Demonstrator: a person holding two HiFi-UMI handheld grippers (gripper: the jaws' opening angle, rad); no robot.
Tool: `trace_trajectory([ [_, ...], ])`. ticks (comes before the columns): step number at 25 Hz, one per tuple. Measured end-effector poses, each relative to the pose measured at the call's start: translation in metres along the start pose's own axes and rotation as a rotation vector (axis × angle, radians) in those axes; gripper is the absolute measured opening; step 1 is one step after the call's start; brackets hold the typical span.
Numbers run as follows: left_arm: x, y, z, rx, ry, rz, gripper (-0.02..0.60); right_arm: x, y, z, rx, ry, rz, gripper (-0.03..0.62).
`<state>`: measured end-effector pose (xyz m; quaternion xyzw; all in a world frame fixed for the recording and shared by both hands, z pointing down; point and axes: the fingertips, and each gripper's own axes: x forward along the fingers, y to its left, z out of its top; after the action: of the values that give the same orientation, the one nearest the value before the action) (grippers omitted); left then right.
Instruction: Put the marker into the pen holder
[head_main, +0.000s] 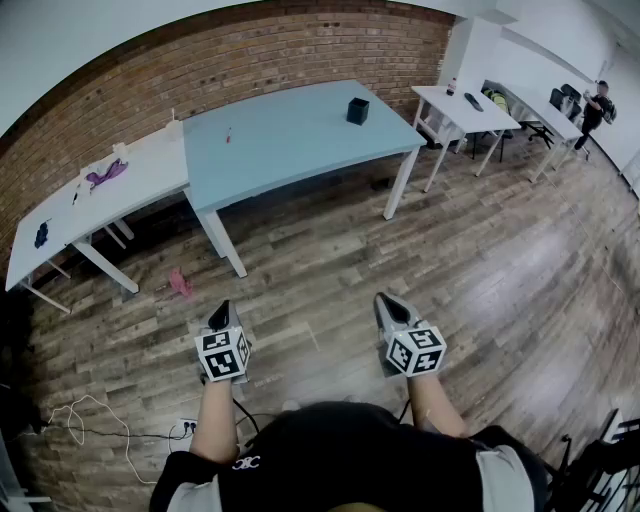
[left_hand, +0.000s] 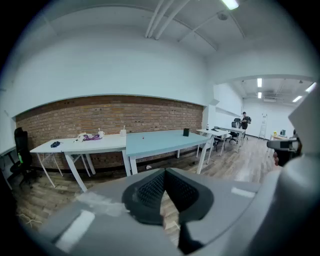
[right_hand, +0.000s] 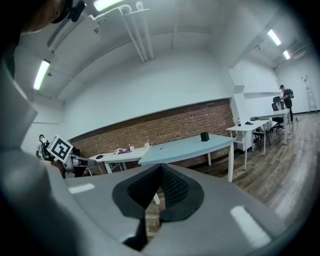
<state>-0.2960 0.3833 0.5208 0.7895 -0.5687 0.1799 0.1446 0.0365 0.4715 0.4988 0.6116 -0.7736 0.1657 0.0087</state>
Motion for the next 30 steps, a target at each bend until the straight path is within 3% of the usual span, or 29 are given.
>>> trace_trajectory([
  [8,0.005,0.012,-0.007,-0.012,0.016,-0.019,0.008,0.007,0.012,-0.004,0.027,0.002,-0.018,0.005],
  [30,0.022,0.076,-0.005,0.063,-0.003,-0.111,0.008,0.047,0.093,-0.027,-0.01,0.021,-0.055,0.005],
])
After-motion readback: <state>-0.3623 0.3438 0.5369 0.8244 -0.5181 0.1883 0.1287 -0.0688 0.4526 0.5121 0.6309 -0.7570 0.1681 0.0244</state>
